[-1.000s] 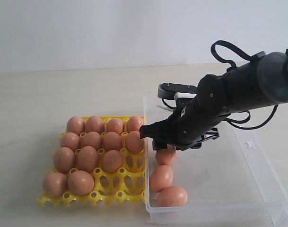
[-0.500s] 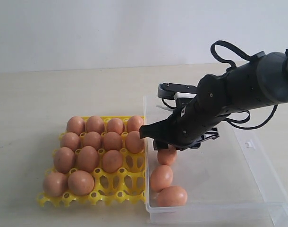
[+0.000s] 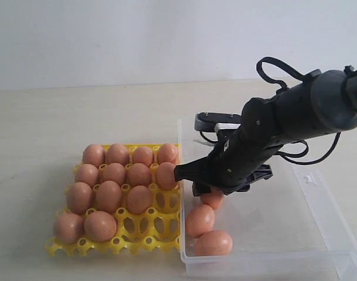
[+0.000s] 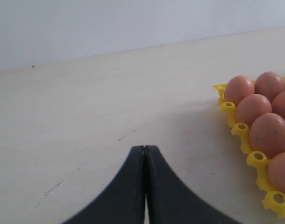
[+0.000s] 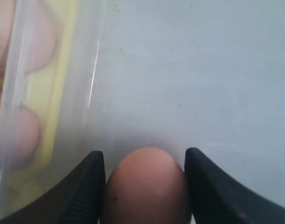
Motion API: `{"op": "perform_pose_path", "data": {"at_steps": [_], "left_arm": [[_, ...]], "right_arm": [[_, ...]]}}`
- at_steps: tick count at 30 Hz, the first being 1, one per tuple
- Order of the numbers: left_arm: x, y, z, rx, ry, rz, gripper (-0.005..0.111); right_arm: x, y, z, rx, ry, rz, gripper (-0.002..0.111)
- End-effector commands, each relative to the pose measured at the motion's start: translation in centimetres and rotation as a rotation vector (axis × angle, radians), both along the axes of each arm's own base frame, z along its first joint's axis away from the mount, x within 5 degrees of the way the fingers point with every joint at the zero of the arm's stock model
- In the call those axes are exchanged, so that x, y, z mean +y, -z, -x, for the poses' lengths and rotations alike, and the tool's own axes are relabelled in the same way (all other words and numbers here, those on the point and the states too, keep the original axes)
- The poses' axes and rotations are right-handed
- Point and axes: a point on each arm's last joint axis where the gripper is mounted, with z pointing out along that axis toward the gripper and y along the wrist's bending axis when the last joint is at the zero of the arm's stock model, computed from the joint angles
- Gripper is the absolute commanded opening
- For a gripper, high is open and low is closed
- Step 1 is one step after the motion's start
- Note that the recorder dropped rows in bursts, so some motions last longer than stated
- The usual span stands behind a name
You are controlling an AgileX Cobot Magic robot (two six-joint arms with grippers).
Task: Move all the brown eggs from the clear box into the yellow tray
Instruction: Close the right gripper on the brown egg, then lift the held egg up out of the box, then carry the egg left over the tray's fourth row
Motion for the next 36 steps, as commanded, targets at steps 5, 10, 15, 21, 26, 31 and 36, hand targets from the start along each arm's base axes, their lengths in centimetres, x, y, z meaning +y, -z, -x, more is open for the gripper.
{"op": "perform_pose_path", "data": {"at_steps": [5, 10, 15, 21, 26, 31, 36], "left_arm": [[0.0, -0.2, 0.0, -0.013, 0.003, 0.008, 0.000], [0.0, -0.2, 0.0, -0.013, 0.003, 0.008, 0.000], [0.0, -0.2, 0.0, -0.013, 0.003, 0.008, 0.000], [0.0, -0.2, 0.0, -0.013, 0.003, 0.008, 0.000], [0.0, -0.2, 0.0, -0.013, 0.003, 0.008, 0.000], [0.0, -0.2, 0.0, -0.013, 0.003, 0.008, 0.000], [0.0, -0.2, 0.0, -0.013, 0.003, 0.008, 0.000]], "right_arm": [[-0.1, 0.3, -0.2, -0.014, -0.045, 0.019, 0.043], [0.0, -0.8, -0.4, -0.079, -0.091, 0.014, 0.001], [-0.2, -3.6, -0.5, -0.180, -0.127, 0.005, 0.000], [0.2, -7.8, 1.6, -0.361, -0.148, -0.078, 0.000], [2.8, -10.4, 6.1, -0.522, -0.223, -0.224, 0.000], [5.7, -10.9, 8.7, -0.572, -0.316, -0.301, 0.000], [8.8, -8.6, 10.8, -0.536, -0.364, -0.352, 0.000]]}}
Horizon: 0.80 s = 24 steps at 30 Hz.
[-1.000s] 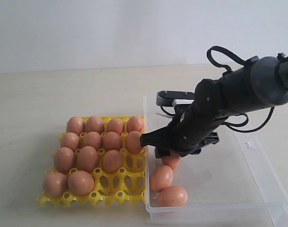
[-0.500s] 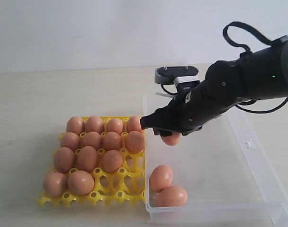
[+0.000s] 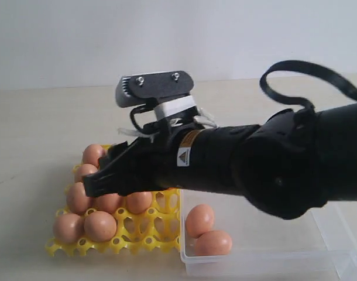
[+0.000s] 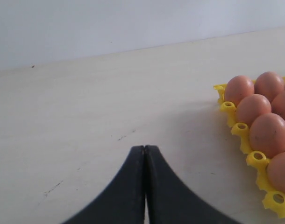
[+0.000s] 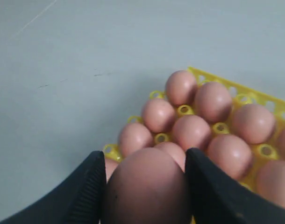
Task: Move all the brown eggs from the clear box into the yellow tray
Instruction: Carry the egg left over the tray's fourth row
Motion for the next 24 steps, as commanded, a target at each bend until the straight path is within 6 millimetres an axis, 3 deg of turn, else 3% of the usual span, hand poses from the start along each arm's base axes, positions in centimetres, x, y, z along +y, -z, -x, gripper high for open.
{"op": "perform_pose_path", "data": {"at_steps": [1, 9, 24], "left_arm": [[0.0, -0.2, 0.0, -0.013, 0.003, 0.008, 0.000], [0.0, -0.2, 0.0, -0.013, 0.003, 0.008, 0.000], [0.0, -0.2, 0.0, -0.013, 0.003, 0.008, 0.000]], "right_arm": [[1.6, 2.4, 0.6, 0.040, -0.004, -0.017, 0.000], [3.2, 6.7, 0.6, 0.072, 0.005, -0.001, 0.000], [2.4, 7.4, 0.0, 0.089, 0.023, 0.049, 0.000]]}}
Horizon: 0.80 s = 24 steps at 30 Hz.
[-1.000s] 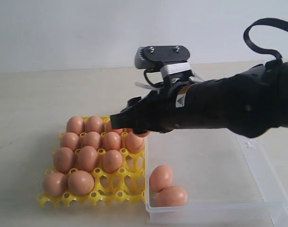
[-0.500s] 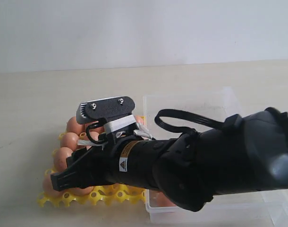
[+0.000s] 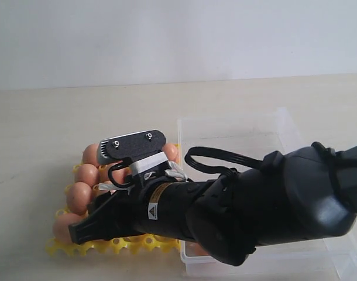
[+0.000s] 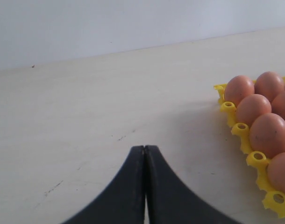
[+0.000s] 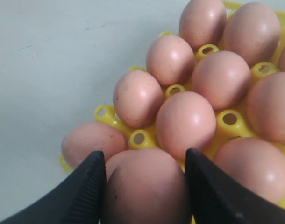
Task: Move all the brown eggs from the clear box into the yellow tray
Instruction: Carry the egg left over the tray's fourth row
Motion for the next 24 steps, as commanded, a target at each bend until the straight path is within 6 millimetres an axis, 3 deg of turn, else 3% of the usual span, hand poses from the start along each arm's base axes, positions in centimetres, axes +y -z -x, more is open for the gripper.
{"op": "perform_pose_path", "data": {"at_steps": [1, 14, 24], "left_arm": [[0.0, -0.2, 0.0, -0.013, 0.003, 0.008, 0.000], [0.0, -0.2, 0.0, -0.013, 0.003, 0.008, 0.000], [0.0, -0.2, 0.0, -0.013, 0.003, 0.008, 0.000]], "right_arm": [[-0.6, 0.3, -0.6, 0.006, 0.017, 0.019, 0.000], [-0.9, 2.0, -1.0, 0.044, 0.047, 0.052, 0.000], [-1.2, 2.1, -1.5, 0.048, 0.069, 0.051, 0.000]]}}
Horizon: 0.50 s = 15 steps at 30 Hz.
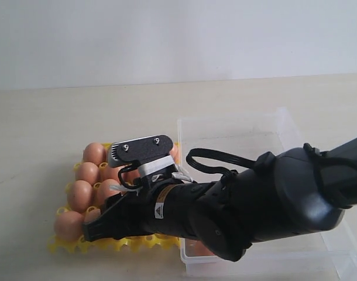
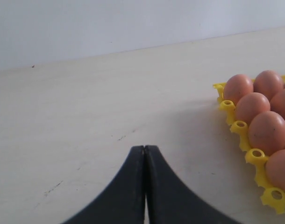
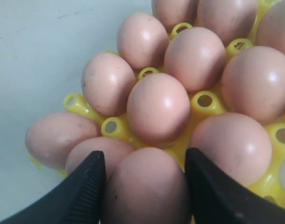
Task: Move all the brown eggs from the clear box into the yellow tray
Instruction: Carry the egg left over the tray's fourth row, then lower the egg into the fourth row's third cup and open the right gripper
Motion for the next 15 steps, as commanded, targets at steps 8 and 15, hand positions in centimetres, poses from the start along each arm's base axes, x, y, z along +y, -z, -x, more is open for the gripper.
{"op": "perform_pose_path", "data": {"at_steps": [8, 15], "left_arm": [[-0.04, -0.23, -0.04, -0.013, 0.003, 0.008, 0.000], [-0.04, -0.23, -0.04, -0.013, 0.003, 0.008, 0.000]], "right_arm": [[-0.86, 0.37, -0.86, 0.018, 0.038, 0.015, 0.000], [-0.87, -0.38, -0.85, 0.011, 0.042, -0.005, 0.000]]}}
